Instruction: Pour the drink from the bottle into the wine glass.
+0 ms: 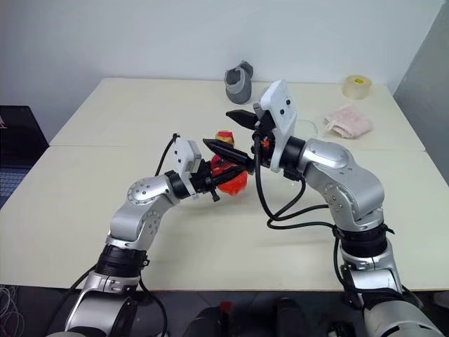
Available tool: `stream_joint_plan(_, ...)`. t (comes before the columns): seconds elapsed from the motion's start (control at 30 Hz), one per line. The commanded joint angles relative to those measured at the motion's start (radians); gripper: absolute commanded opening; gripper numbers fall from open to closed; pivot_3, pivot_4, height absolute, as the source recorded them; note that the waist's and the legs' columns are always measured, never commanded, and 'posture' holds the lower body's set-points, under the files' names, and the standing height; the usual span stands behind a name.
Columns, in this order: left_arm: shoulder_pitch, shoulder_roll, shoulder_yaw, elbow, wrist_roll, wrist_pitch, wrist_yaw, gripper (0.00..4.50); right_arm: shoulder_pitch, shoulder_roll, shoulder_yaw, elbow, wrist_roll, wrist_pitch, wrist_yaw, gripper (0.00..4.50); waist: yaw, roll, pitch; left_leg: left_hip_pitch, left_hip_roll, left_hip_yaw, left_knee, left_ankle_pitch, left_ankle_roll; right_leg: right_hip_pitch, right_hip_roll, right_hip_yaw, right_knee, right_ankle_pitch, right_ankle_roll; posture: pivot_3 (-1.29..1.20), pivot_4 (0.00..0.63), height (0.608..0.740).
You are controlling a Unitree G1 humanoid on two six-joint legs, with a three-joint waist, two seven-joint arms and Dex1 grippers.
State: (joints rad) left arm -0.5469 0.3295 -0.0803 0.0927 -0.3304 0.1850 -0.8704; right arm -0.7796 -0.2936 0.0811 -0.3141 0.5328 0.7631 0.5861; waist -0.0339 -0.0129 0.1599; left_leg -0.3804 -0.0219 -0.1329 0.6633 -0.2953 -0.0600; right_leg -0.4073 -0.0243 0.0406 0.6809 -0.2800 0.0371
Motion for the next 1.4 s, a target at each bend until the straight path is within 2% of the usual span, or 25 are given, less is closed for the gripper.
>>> stream_joint_plan(0.03, -0.034, -0.007, 0.006, -0.010, -0.001, -0.040, -0.010, 1.04, -0.035, 0.026, -0.008, -0.003, 0.009, -0.012, -0.019, 4.02, 0.000, 0.000, 0.000, 0.000, 0.000, 0.000, 0.000, 0.000, 0.000, 0.000, 0.000, 0.000, 0.000, 0.000, 0.000, 0.00, 0.150, 0.740)
stream_joint_plan(0.23, -0.035, -0.004, 0.008, -0.003, 0.000, -0.047, -0.021, 1.04, -0.032, 0.034, 0.016, 0.013, 0.003, 0.004, -0.011, 4.02, -0.001, 0.000, 0.000, 0.000, 0.000, 0.000, 0.000, 0.000, 0.000, 0.000, 0.000, 0.000, 0.000, 0.000, 0.000, 0.00, 0.150, 0.740)
stream_joint_plan(0.27, -0.036, -0.004, 0.008, -0.002, 0.001, -0.047, -0.021, 1.04, -0.031, 0.031, 0.019, 0.018, 0.000, 0.002, -0.009, 3.85, -0.001, 0.000, 0.000, 0.000, 0.000, 0.000, 0.000, 0.000, 0.000, 0.000, 0.000, 0.000, 0.000, 0.000, 0.000, 0.00, 0.150, 0.740)
stream_joint_plan(0.33, -0.037, -0.006, 0.007, -0.001, 0.002, -0.048, -0.020, 1.04, -0.028, 0.020, 0.027, 0.026, -0.006, -0.003, 0.003, 3.43, -0.001, 0.000, 0.000, 0.000, 0.000, 0.000, 0.000, 0.000, 0.000, 0.000, 0.000, 0.000, 0.000, 0.000, 0.000, 0.00, 0.150, 0.740)
stream_joint_plan(0.53, -0.038, -0.005, 0.009, 0.001, 0.004, -0.049, -0.022, 1.04, -0.030, 0.025, 0.015, 0.041, -0.002, -0.009, 0.007, 1.32, -0.001, 0.000, 0.000, 0.000, 0.000, 0.000, 0.000, 0.000, 0.001, 0.000, 0.000, 0.000, 0.000, 0.000, 0.000, 0.00, 0.150, 0.740)
stream_joint_plan(0.57, -0.036, -0.004, 0.010, -0.001, 0.004, -0.048, -0.021, 1.04, -0.033, 0.025, 0.015, 0.043, -0.007, -0.012, 0.008, 1.16, -0.002, 0.000, 0.000, 0.000, 0.000, 0.000, 0.000, 0.000, 0.001, 0.000, 0.000, 0.000, 0.000, 0.000, 0.000, 0.00, 0.150, 0.740)
stream_joint_plan(0.83, -0.011, -0.009, 0.002, -0.048, -0.002, -0.030, -0.017, 1.04, -0.038, 0.018, 0.028, 0.052, -0.028, -0.039, 0.030, 1.17, -0.002, 0.000, 0.000, 0.000, 0.000, 0.000, 0.000, 0.000, 0.001, 0.000, 0.000, 0.000, 0.000, 0.000, 0.000, 0.00, 0.150, 0.740)
stream_joint_plan(1.0, 0.064, 0.034, -0.020, -0.184, -0.061, 0.020, -0.098, 1.04, -0.084, -0.015, 0.030, 0.142, 0.026, -0.111, 0.260, 1.17, -0.008, 0.000, 0.000, 0.000, 0.000, 0.000, 0.000, -0.001, 0.001, 0.000, 0.000, 0.000, 0.000, 0.000, 0.000, 0.00, 0.150, 0.740)
stream_joint_plan(1.2, 0.154, 0.125, -0.008, -0.403, -0.253, 0.222, -0.173, 1.04, -0.147, -0.057, 0.058, 0.270, 0.047, -0.177, 0.528, 1.17, -0.019, 0.001, 0.001, 0.000, 0.001, 0.000, -0.001, -0.001, 0.003, 0.000, 0.000, 0.000, 0.000, 0.000, 0.000, 0.00, 0.150, 0.740)
stream_joint_plan(1.33, 0.188, 0.147, -0.001, -0.472, -0.278, 0.256, -0.149, 1.04, -0.177, -0.071, 0.073, 0.341, 0.024, -0.221, 0.607, 1.17, -0.019, 0.001, 0.001, 0.001, 0.001, -0.001, 0.000, -0.002, 0.003, 0.000, 0.000, 0.000, 0.000, 0.000, 0.000, 0.00, 0.150, 0.740)
stream_joint_plan(1.4, 0.195, 0.145, 0.006, -0.475, -0.267, 0.257, -0.133, 1.04, -0.183, -0.077, 0.063, 0.349, 0.036, -0.204, 0.618, 1.90, -0.017, 0.001, 0.001, 0.000, 0.001, -0.001, 0.000, -0.001, 0.003, 0.000, 0.000, -0.001, 0.000, 0.000, 0.000, 0.00, 0.150, 0.740)
